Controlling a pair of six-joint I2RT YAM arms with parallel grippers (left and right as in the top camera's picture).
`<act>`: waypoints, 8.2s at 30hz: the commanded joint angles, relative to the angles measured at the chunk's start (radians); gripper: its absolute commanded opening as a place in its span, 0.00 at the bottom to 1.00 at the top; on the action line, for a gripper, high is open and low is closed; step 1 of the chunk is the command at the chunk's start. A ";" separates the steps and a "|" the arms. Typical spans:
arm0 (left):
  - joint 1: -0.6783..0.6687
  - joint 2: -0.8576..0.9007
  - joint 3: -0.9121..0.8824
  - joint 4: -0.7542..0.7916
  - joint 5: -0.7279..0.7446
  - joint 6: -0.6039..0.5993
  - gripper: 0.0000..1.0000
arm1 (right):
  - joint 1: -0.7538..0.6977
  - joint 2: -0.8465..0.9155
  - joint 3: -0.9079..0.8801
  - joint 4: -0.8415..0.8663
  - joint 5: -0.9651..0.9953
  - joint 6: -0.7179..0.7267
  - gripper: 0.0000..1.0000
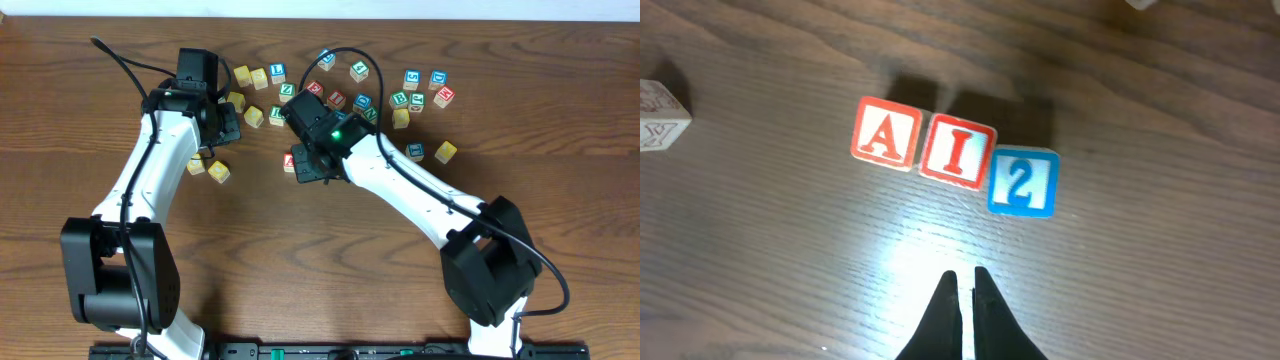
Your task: Spell out AI2
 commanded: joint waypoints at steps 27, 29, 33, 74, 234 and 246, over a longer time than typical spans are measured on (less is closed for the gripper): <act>-0.001 0.013 0.009 -0.003 -0.008 0.012 0.08 | -0.004 0.141 -0.071 0.085 0.115 0.081 0.01; -0.001 0.013 0.009 -0.003 -0.009 0.012 0.08 | -0.004 0.141 -0.071 0.090 0.126 0.082 0.01; -0.001 0.013 0.009 -0.003 -0.008 0.012 0.08 | -0.004 0.141 -0.071 0.108 0.148 0.082 0.01; -0.040 0.104 -0.038 0.036 0.203 0.158 0.08 | -0.158 0.105 -0.024 0.047 -0.001 0.025 0.01; -0.204 0.243 -0.039 0.095 0.161 0.148 0.07 | -0.261 0.101 -0.215 0.220 -0.218 -0.005 0.01; -0.131 0.135 0.123 -0.066 0.013 0.148 0.07 | -0.331 -0.095 -0.214 0.145 -0.123 -0.063 0.02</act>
